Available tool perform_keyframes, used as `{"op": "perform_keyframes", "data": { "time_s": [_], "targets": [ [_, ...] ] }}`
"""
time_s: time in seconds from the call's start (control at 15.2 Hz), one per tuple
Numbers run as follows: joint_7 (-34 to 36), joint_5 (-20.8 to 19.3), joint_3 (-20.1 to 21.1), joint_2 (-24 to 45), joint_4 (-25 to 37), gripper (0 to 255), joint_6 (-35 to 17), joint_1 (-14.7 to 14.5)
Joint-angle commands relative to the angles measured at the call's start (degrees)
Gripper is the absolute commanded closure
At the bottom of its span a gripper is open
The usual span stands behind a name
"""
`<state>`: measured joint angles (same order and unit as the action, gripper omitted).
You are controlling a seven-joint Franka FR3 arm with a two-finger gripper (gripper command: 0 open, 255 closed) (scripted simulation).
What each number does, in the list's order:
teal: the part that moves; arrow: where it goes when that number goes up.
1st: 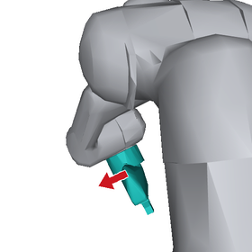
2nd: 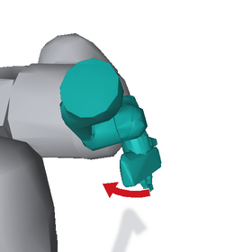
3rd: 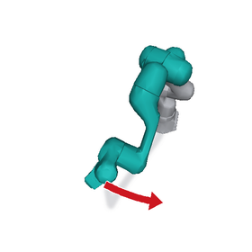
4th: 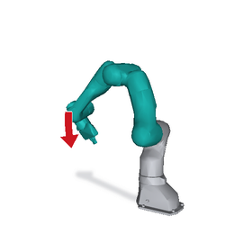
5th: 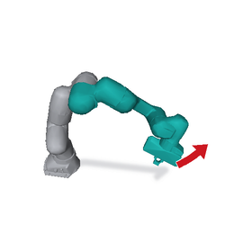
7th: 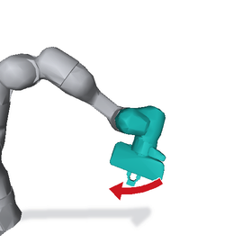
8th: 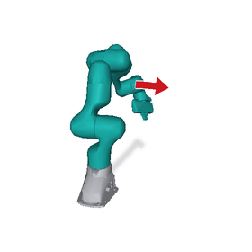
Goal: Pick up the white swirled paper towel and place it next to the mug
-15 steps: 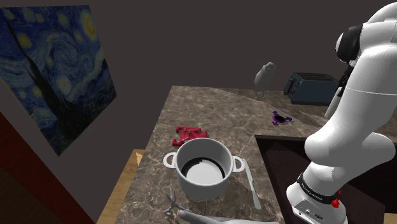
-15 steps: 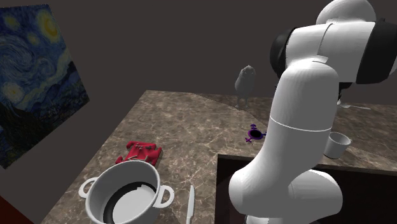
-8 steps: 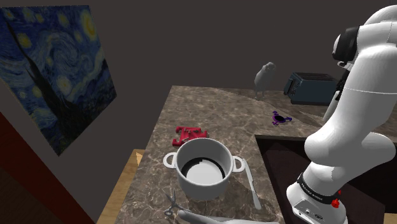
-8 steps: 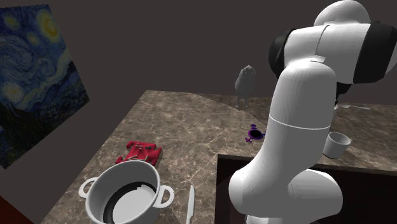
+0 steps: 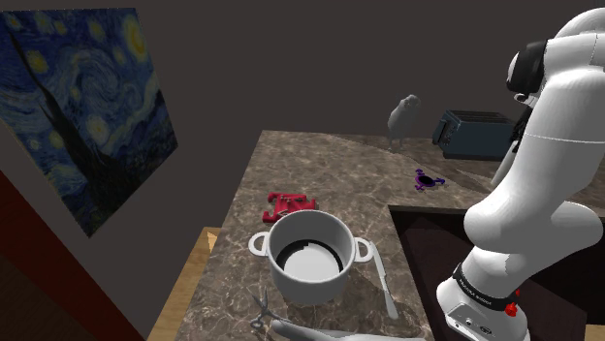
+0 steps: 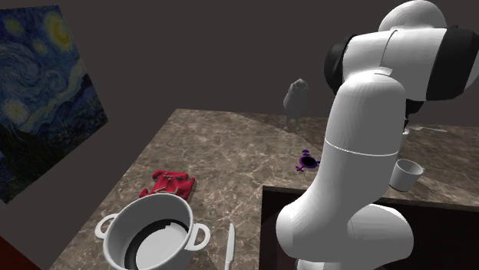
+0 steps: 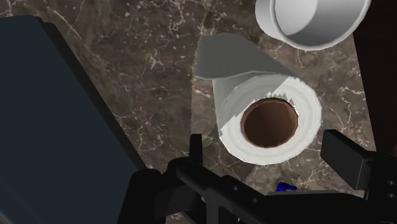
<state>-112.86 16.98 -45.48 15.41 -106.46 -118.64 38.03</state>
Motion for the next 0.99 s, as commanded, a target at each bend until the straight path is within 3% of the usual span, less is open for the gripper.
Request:
{"op": "perform_keyframes", "data": {
  "time_s": [0.0,0.13,0.4,0.92],
  "targets": [
    [0.0,0.0,0.0,0.0,0.0,0,0.0,0.0],
    [0.0,0.0,0.0,0.0,0.0,0,0.0,0.0],
    [1.91,-2.92,-1.14,-2.98,4.18,0,6.13,-0.66],
    [1.91,-2.93,-1.12,-2.98,4.18,0,6.13,-0.64]
  ]
}}
